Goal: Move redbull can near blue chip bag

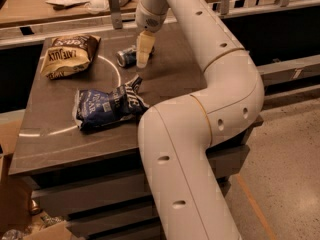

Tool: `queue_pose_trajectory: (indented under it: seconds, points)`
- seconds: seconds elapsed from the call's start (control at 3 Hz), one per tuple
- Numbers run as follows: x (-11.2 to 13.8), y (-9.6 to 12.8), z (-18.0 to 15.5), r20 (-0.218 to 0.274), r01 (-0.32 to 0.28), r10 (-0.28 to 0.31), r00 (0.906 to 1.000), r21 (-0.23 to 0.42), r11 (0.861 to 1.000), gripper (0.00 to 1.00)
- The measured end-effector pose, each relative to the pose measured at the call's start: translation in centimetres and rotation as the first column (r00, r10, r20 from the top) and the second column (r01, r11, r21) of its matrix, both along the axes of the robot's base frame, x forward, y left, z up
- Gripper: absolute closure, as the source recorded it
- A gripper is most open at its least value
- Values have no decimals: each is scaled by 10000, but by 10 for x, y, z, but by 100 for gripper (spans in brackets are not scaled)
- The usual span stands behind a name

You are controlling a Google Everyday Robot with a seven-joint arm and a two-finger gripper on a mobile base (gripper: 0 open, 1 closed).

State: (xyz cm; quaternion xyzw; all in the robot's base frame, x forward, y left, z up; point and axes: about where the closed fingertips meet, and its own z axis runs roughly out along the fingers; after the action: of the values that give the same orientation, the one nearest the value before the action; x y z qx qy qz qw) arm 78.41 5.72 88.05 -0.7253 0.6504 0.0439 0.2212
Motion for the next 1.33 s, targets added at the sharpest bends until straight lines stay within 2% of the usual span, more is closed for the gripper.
queue_pose_trajectory:
  seconds: [0.33, 0.67, 1.0, 1.33]
  points:
    - [2, 6, -6, 28, -132, 133, 9999, -216, 9997, 0]
    - [-2, 11, -16, -218, -365, 357, 9991, -372, 9986, 0]
    - [-7, 15, -25, -436, -611, 592, 9973, -450, 9971, 13]
    - [-11, 17, -30, -586, -761, 735, 9956, -448, 9961, 36]
